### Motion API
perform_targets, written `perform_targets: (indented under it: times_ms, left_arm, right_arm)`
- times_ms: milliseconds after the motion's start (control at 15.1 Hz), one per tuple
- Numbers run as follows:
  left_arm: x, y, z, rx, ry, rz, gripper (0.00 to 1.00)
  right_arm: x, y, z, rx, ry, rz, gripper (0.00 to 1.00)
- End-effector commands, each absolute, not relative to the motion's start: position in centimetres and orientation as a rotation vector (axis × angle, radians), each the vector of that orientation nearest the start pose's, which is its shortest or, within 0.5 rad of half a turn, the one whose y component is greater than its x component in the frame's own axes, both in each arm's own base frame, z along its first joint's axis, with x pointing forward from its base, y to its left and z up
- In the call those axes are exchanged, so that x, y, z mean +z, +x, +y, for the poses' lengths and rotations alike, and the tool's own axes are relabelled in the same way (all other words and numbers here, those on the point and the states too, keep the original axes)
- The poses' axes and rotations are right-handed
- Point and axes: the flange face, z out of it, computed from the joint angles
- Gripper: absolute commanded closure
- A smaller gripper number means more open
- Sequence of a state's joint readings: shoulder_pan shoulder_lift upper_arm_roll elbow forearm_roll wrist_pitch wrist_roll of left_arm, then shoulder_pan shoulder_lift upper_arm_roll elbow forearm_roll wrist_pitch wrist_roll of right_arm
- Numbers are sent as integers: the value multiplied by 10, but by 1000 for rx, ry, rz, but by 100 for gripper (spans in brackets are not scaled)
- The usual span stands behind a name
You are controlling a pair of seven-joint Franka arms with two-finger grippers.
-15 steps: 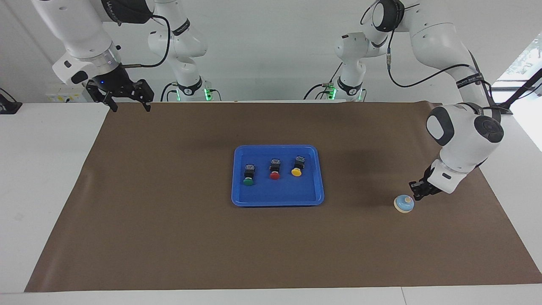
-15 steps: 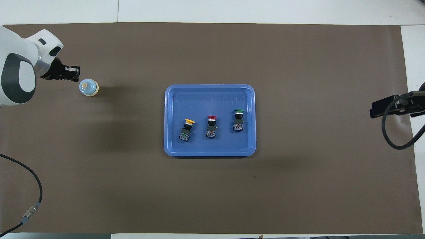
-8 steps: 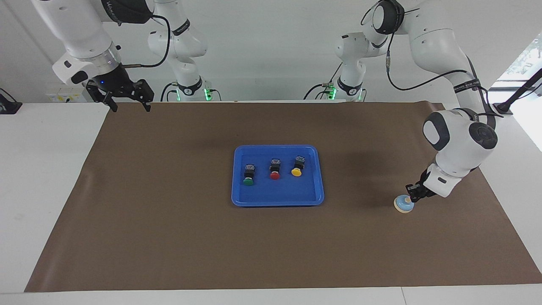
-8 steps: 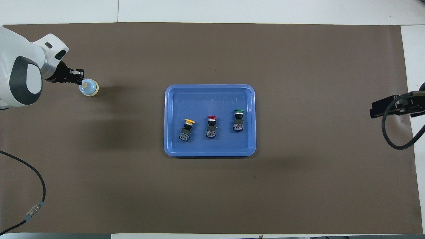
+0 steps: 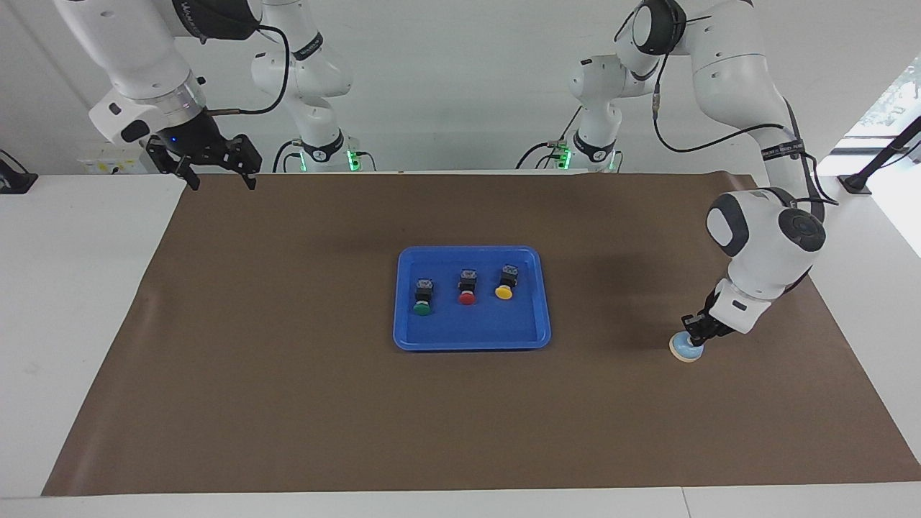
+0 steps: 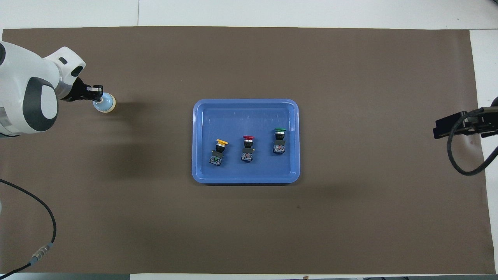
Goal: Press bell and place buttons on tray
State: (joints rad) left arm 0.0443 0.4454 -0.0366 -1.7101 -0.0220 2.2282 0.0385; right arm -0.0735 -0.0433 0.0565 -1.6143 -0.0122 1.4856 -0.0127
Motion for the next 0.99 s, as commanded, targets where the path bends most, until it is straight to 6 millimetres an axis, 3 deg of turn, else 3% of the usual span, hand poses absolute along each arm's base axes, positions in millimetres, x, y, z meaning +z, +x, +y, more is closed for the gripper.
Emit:
perform_targets:
  times_ms: [0, 199, 529, 596, 662, 728, 794, 926]
  left_arm:
    - [319, 668, 7, -95, -3160, 6, 100]
    - [355, 668, 12, -71, -3160, 1, 100]
    - [462, 630, 18, -30, -3157, -17, 100]
    - [480, 620, 18, -15, -3156, -21, 74]
    - [494, 611, 18, -6, -3156, -25, 39]
    - [514, 600, 18, -12, -3153, -40, 11]
    - [529, 589, 18, -8, -3152, -54, 0]
    - [559, 566, 16, 26, -3151, -87, 0]
  right_arm:
    - [621, 524, -15, 135, -3160, -18, 0]
    - [621, 524, -15, 135, -3160, -18, 0]
    - [621, 524, -14, 135, -3160, -20, 0]
    - [621, 524, -15, 135, -3160, -18, 0]
    - [621, 524, -15, 135, -3160, -18, 0]
    - [621, 524, -15, 135, -3160, -18, 0]
    - [621, 524, -15, 135, -3160, -18, 0]
    - [621, 524, -15, 135, -3160, -18, 0]
